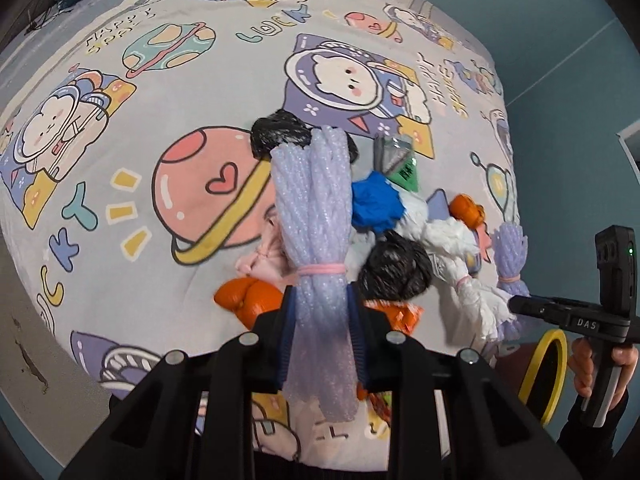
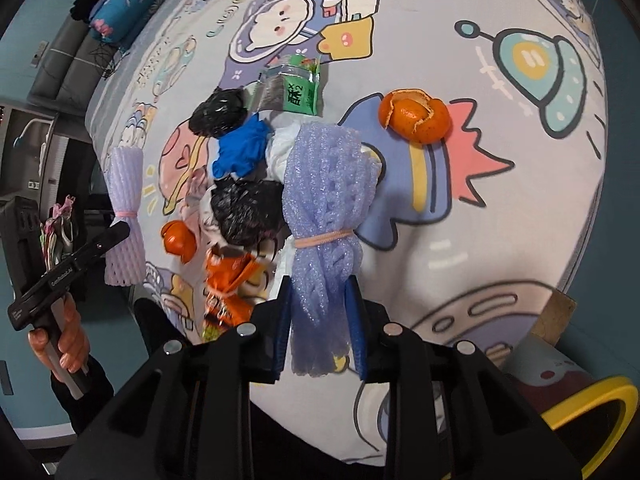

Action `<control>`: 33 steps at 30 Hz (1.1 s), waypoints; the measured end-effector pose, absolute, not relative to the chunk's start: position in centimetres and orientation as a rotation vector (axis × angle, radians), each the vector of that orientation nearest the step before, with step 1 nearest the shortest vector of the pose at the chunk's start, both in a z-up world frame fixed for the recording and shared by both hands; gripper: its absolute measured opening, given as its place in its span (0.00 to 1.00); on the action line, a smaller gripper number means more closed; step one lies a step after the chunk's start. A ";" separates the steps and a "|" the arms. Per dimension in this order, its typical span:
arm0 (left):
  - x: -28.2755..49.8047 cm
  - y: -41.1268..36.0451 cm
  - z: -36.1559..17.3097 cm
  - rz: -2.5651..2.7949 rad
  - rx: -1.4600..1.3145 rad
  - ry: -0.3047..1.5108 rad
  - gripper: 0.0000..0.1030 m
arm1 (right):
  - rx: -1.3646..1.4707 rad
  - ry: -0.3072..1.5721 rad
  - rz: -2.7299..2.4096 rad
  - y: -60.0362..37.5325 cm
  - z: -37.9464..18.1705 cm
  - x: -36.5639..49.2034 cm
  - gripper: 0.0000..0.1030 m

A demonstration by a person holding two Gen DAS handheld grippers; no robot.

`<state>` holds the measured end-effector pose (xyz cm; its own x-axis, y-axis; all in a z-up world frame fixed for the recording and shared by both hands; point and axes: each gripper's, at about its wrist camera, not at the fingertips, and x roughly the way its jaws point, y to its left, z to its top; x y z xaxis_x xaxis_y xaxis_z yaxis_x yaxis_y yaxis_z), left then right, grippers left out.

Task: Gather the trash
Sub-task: 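Grasp a lavender foam net with the left gripper while the right grasps another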

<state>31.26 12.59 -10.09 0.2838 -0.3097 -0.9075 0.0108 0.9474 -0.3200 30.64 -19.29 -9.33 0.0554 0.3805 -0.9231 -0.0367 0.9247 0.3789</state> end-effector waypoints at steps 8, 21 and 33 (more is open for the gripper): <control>28.1 10.7 -9.3 -0.282 -0.273 1.263 0.23 | 0.283 1.452 0.341 -20.7 -7.8 27.3 0.24; 24.0 6.4 -6.8 -0.351 -0.205 1.224 0.23 | 0.331 1.380 0.378 -23.2 -5.7 22.9 0.23; 21.4 0.0 -4.5 -0.501 -0.133 1.194 0.23 | 0.438 1.267 0.280 -30.2 -2.3 17.9 0.23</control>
